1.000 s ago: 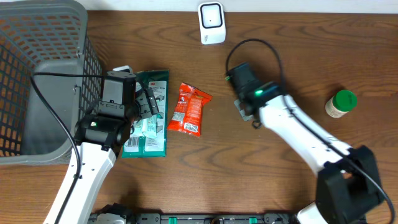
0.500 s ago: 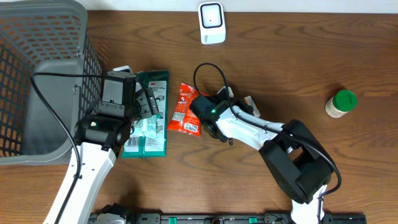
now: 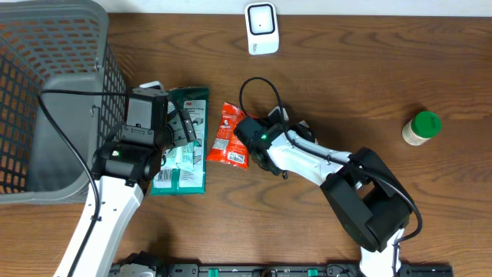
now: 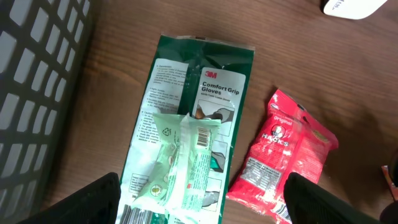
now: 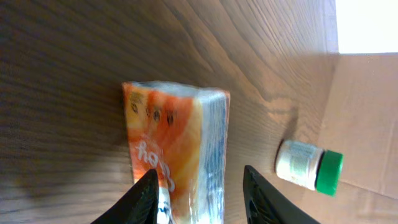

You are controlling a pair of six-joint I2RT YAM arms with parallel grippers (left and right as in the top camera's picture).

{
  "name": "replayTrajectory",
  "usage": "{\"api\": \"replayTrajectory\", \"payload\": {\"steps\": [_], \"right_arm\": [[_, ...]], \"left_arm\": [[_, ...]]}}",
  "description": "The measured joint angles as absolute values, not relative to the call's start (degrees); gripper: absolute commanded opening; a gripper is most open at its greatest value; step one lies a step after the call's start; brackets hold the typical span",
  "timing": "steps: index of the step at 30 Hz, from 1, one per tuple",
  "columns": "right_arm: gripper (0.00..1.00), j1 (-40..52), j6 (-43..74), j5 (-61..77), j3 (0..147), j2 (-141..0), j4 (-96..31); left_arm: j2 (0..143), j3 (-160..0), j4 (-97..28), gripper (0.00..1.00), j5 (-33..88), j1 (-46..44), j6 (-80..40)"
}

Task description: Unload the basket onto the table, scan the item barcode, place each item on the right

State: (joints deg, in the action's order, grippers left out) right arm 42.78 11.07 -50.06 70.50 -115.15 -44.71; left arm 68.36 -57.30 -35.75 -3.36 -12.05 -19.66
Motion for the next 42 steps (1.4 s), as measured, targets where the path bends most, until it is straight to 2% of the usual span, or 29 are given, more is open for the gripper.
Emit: {"api": "replayTrajectory", "payload": {"steps": [4, 6, 9, 13, 19, 28, 36, 39, 42], "right_arm": [[0.48, 42.8, 10.4, -45.6, 73.5, -115.0, -45.3], [0.58, 42.5, 10.1, -43.2, 74.9, -113.9, -46.1], [0.67, 41.3, 9.6, -39.8, 76.4, -110.6, -46.9], [0.70, 35.4, 6.4, -28.7, 78.3, -103.4, -48.2], [0.65, 25.9, 1.6, -9.9, 78.3, -102.0, -50.4], [0.63, 23.6, 0.3, -3.3, 73.3, -102.5, -46.5], [0.50, 23.6, -0.3, -3.9, 67.9, -102.7, -40.2], [0.34, 23.6, -0.6, -4.6, 67.2, -102.7, -39.3], [0.31, 23.6, -0.5, -5.0, 66.9, -102.7, -39.3]], "left_arm": [[68.4, -57.3, -35.7, 0.84, -3.4, -12.1, -19.7], [68.4, -57.3, -35.7, 0.84, -3.3, -12.1, -19.7], [68.4, -57.3, -35.7, 0.84, -3.4, -12.1, -19.7], [68.4, -57.3, -35.7, 0.84, -3.4, -12.1, -19.7], [68.4, -57.3, -35.7, 0.84, -3.4, -12.1, -19.7], [68.4, -57.3, -35.7, 0.84, -3.3, -12.1, -19.7], [68.4, -57.3, -35.7, 0.84, -3.4, -12.1, -19.7], [68.4, -57.3, -35.7, 0.84, -3.4, -12.1, -19.7], [68.4, -57.3, -35.7, 0.84, -3.4, -12.1, -19.7]]}}
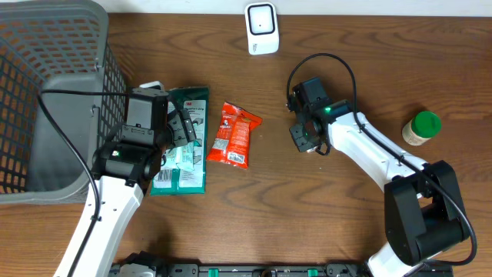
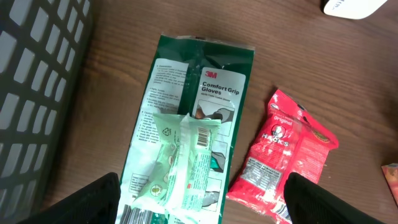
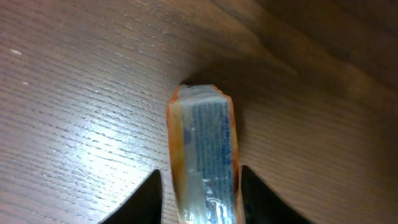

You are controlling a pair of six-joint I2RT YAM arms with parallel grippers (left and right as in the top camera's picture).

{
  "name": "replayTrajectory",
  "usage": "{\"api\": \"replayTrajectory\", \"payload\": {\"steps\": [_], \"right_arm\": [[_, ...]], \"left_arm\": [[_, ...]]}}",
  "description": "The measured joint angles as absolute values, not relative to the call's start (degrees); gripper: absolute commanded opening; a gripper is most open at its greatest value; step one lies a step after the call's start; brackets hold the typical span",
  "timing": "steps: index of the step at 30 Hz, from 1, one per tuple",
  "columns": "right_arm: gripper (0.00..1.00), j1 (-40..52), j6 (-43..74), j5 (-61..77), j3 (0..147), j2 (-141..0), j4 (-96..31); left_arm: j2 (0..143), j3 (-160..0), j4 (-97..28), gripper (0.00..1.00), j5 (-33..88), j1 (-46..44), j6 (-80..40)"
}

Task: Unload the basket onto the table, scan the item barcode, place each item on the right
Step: 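Lift the orange packet and carry it to the white scanner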

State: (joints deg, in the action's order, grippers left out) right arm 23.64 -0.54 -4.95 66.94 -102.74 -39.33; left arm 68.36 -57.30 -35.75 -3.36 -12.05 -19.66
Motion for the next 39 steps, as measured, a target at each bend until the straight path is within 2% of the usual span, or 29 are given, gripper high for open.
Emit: {"api": "replayTrajectory", "payload": {"steps": [1, 4, 7, 9, 10, 12, 17, 25, 27, 28, 30, 35, 39], "right_arm": [[0.28, 23.6, -0.5, -5.0, 66.9, -102.7, -39.3], [0.28, 23.6, -0.6, -5.0, 66.9, -102.7, -39.4], [0.38, 23.6, -0.6, -5.0, 66.9, -102.7, -39.4], [0.39, 23.6, -0.7, -5.0, 66.9, -102.7, -39.4], [0.38, 23.6, -0.6, -5.0, 66.9, -102.7, -39.6], [0.28, 23.6, -0.6, -5.0, 66.9, -102.7, -39.6], [0.28, 23.6, -0.6, -5.0, 66.3, -102.7, -38.7], [0.39, 23.6, -0.6, -5.0, 65.5, -102.7, -38.3], [0.25, 23.6, -0.7, -5.0, 65.4, -102.7, -38.4], [0.14, 23.6, -0.5, -5.0, 65.4, -102.7, -38.7], [0.05, 23.6, -0.7, -5.0, 65.4, -102.7, -38.7], [0.02, 23.6, -0.5, -5.1, 66.4, -102.7, -40.3], [0.01, 23.6, 2.0, -5.1, 74.6, -101.4, -50.2]], "left_arm": [[68.4, -57.3, -35.7, 0.84, -3.4, -12.1, -19.7], [68.4, -57.3, -35.7, 0.84, -3.4, -12.1, -19.7], [68.4, -57.3, -35.7, 0.84, -3.4, -12.1, -19.7], [68.4, -57.3, -35.7, 0.84, -3.4, -12.1, -19.7], [68.4, -57.3, -35.7, 0.84, -3.4, -12.1, -19.7], [68.4, -57.3, -35.7, 0.84, -3.4, -12.1, -19.7], [68.4, -57.3, -35.7, 0.84, -3.4, -12.1, -19.7], [68.4, -57.3, -35.7, 0.84, -3.4, -12.1, -19.7], [68.4, -57.3, -35.7, 0.84, -3.4, -12.1, -19.7], [68.4, -57.3, -35.7, 0.84, -3.4, -12.1, -19.7], [68.4, -57.3, -35.7, 0.84, -3.4, -12.1, -19.7], [68.4, -57.3, -35.7, 0.84, -3.4, -12.1, -19.7], [68.4, -57.3, -35.7, 0.84, -3.4, -12.1, -19.7]]}}
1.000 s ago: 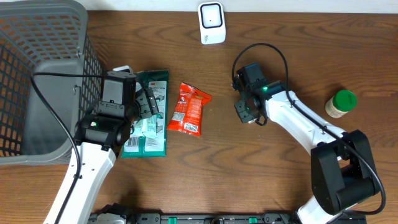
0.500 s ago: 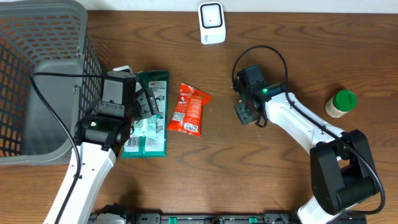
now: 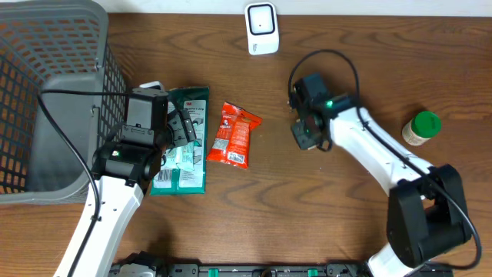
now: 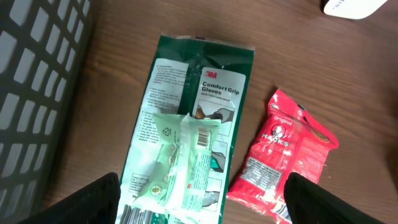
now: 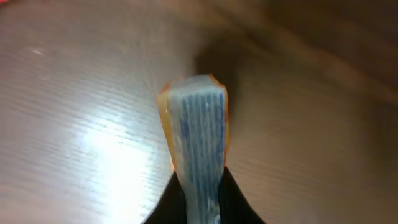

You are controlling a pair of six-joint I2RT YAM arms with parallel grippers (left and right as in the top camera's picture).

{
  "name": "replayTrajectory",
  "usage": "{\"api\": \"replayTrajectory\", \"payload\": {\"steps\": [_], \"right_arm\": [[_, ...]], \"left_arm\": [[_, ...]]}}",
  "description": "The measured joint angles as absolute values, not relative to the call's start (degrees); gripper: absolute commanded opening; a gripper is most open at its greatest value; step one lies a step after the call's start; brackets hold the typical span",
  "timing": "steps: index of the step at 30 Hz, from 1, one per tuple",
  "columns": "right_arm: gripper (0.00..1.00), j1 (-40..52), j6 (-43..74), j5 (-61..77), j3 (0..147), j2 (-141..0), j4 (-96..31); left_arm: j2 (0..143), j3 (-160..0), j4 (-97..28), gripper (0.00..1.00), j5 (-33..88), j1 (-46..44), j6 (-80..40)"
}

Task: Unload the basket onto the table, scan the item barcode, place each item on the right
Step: 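Lift the orange packet and carry it to the white scanner, then hold the orange packet in front of the scanner window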

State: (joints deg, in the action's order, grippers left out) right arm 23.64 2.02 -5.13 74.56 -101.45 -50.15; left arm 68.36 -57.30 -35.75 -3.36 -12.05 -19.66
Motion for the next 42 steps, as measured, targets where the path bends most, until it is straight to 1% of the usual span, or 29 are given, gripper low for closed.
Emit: {"api": "replayTrajectory", "payload": {"steps": [4, 5, 6, 11, 12, 15, 17, 19, 21, 22, 23, 25, 28, 29, 33, 37, 42], "right_arm": [[0.01, 23.6, 5.3, -5.1, 90.2, -98.3, -63.6], [0.01, 23.6, 5.6, -5.2, 92.0, -98.0, -65.0], [0.01, 23.6, 6.7, -5.2, 97.5, -97.4, -69.0], [0.01, 23.6, 9.3, -4.2, 111.8, -97.5, -76.7], [0.01, 23.6, 10.0, -4.0, 116.7, -98.5, -80.1], [0.01, 23.6, 10.7, -3.4, 126.8, -102.2, -83.6], [0.01, 23.6, 11.0, -3.1, 135.1, -106.6, -85.4], [0.01, 23.6, 11.2, -2.5, 144.5, -113.8, -85.8], [0.01, 23.6, 11.4, -2.2, 148.2, -117.9, -83.5], [0.01, 23.6, 11.4, -1.9, 149.6, -121.1, -80.5], [0.01, 23.6, 11.4, -1.7, 149.7, -122.3, -79.2], [0.01, 23.6, 11.6, -1.6, 149.9, -127.6, -72.1], [0.01, 23.6, 11.6, -1.3, 149.9, -133.6, -65.1], [0.01, 23.6, 11.6, -1.3, 149.9, -134.4, -64.2], [0.01, 23.6, 11.7, -1.6, 149.9, -140.5, -54.0], [0.01, 23.6, 11.8, -3.8, 149.9, -144.9, -48.2], [0.01, 23.5, 11.8, -5.0, 149.9, -149.4, -45.6]], "left_arm": [[68.4, -57.3, -35.7, 0.84, -3.3, -12.1, -19.7], [68.4, -57.3, -35.7, 0.84, -3.4, -12.1, -19.7], [68.4, -57.3, -35.7, 0.84, -3.3, -12.1, -19.7], [68.4, -57.3, -35.7, 0.84, -3.4, -12.1, -19.7], [68.4, -57.3, -35.7, 0.84, -3.4, -12.1, -19.7], [68.4, -57.3, -35.7, 0.84, -3.3, -12.1, -19.7], [68.4, -57.3, -35.7, 0.84, -3.4, -12.1, -19.7], [68.4, -57.3, -35.7, 0.84, -3.4, -12.1, -19.7], [68.4, -57.3, -35.7, 0.84, -3.3, -12.1, -19.7], [68.4, -57.3, -35.8, 0.84, -3.4, -12.1, -19.7], [68.4, -57.3, -35.7, 0.84, -3.4, -12.1, -19.7], [68.4, -57.3, -35.7, 0.84, -3.4, -12.1, -19.7], [68.4, -57.3, -35.7, 0.84, -3.3, -12.1, -19.7], [68.4, -57.3, -35.8, 0.84, -3.4, -12.1, -19.7], [68.4, -57.3, -35.8, 0.84, -3.4, -12.1, -19.7], [68.4, -57.3, -35.8, 0.84, -3.3, -12.1, -19.7], [68.4, -57.3, -35.7, 0.84, -3.4, -12.1, -19.7]]}}
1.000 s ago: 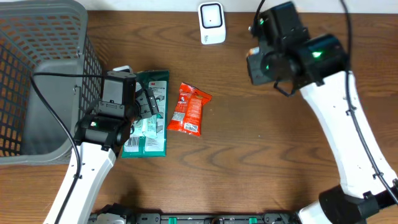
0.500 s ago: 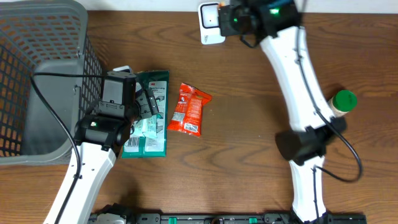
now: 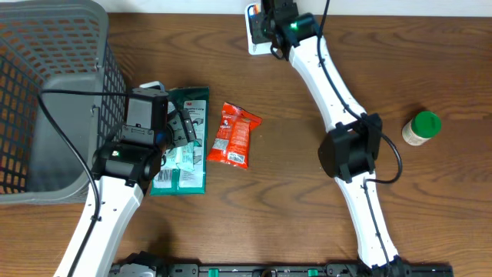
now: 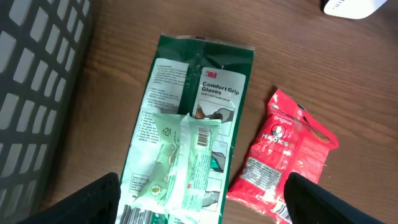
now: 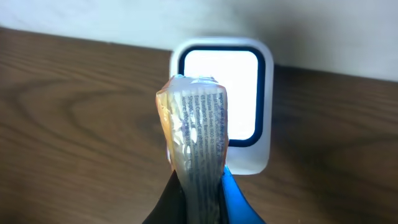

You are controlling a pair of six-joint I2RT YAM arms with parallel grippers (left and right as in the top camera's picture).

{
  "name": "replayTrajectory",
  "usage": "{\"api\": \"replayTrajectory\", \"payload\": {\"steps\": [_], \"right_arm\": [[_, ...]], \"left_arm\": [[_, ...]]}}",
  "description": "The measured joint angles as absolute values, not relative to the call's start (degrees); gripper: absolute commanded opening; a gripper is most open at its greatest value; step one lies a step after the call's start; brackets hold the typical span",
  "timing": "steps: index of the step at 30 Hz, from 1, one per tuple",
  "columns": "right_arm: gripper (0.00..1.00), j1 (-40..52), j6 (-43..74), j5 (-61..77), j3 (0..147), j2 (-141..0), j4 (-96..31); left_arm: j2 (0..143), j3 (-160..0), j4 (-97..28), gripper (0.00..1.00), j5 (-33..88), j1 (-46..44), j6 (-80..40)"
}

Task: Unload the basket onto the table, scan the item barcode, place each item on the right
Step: 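Hold the orange packet in front of the scanner window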

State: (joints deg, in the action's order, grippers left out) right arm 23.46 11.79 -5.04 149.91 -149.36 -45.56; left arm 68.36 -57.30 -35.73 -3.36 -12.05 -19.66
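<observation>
An orange packet (image 5: 194, 134) in clear wrap stands on edge between the fingers of my right gripper (image 5: 198, 190), which is shut on it. The packet's printed edge faces the camera. Just beyond it is the white scanner (image 5: 222, 102) with its window lit. In the overhead view the right gripper (image 3: 270, 21) is at the scanner (image 3: 260, 31) by the table's far edge. My left gripper (image 4: 202, 205) hangs open above a green glove pack (image 4: 202, 93) with nothing between its fingers.
A pale green packet (image 4: 180, 162) lies on the glove pack, and a red snack bag (image 3: 234, 135) lies to its right. A grey mesh basket (image 3: 46, 92) fills the left side. A green-capped bottle (image 3: 421, 128) stands at the right.
My right gripper has moved with the orange packet from mid-table, right of the red bag, to the far edge in front of the scanner. The left arm has not moved.
My right gripper's fingers first stood around the orange packet on the table beside the red bag. Then the packet was further right at mid-table, fingers still apart around it. Then the gripper was shut on it, and now holds it before the lit scanner.
</observation>
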Motion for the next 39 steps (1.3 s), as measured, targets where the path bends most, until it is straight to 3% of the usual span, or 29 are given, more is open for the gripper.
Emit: {"api": "replayTrajectory", "payload": {"steps": [17, 23, 32, 39], "right_arm": [[0.01, 21.6, 12.1, -3.8, 149.9, -153.0, -43.1], [0.01, 20.9, 11.5, -0.1, 149.8, -144.0, -57.8], [0.01, 17.4, 9.8, 2.9, 152.2, -112.0, -94.2], [0.01, 13.2, 9.8, 2.8, 147.2, -111.4, -97.0]], "left_arm": [[68.4, -57.3, -35.7, 0.84, -3.4, -12.1, -19.7], [68.4, -57.3, -35.7, 0.84, -3.4, -12.1, -19.7], [68.4, -57.3, -35.8, 0.84, -3.4, -12.1, -19.7], [68.4, -57.3, -35.7, 0.84, -3.4, -12.1, -19.7]]}}
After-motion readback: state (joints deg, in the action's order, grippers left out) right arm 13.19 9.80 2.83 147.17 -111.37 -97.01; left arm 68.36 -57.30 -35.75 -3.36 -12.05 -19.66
